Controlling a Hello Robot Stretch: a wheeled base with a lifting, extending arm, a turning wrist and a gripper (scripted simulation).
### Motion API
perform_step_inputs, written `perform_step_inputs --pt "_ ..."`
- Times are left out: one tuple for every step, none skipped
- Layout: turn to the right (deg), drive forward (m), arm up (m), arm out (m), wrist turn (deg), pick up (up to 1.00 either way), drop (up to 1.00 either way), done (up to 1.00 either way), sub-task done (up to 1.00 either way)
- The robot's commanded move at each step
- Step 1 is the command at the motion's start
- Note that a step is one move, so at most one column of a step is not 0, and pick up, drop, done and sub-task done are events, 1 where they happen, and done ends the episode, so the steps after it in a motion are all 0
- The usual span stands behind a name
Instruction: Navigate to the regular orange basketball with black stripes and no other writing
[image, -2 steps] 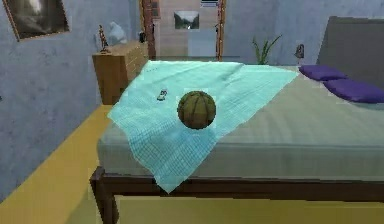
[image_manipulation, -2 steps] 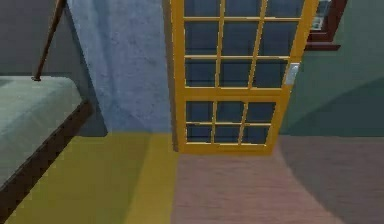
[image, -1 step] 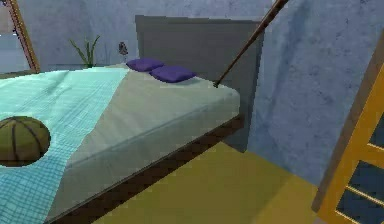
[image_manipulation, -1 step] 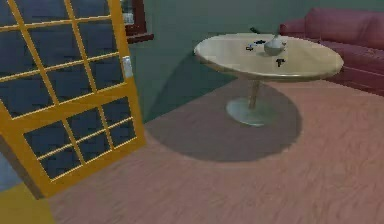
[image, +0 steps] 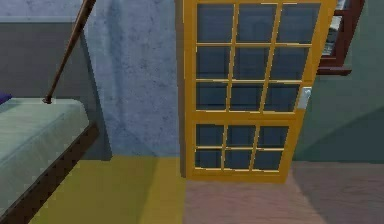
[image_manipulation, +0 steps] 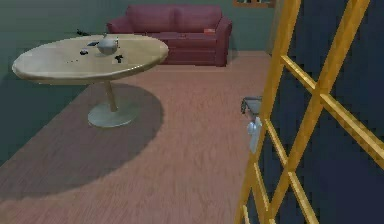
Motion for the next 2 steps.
perform_step_inputs --pt "0.0 0.05 0.0 0.0 0.0 0.0 0.0 0.0 0.0" --pt "-45.0 0.0 0.0 0.0 0.0 0.0 0.0 0.0 0.0"
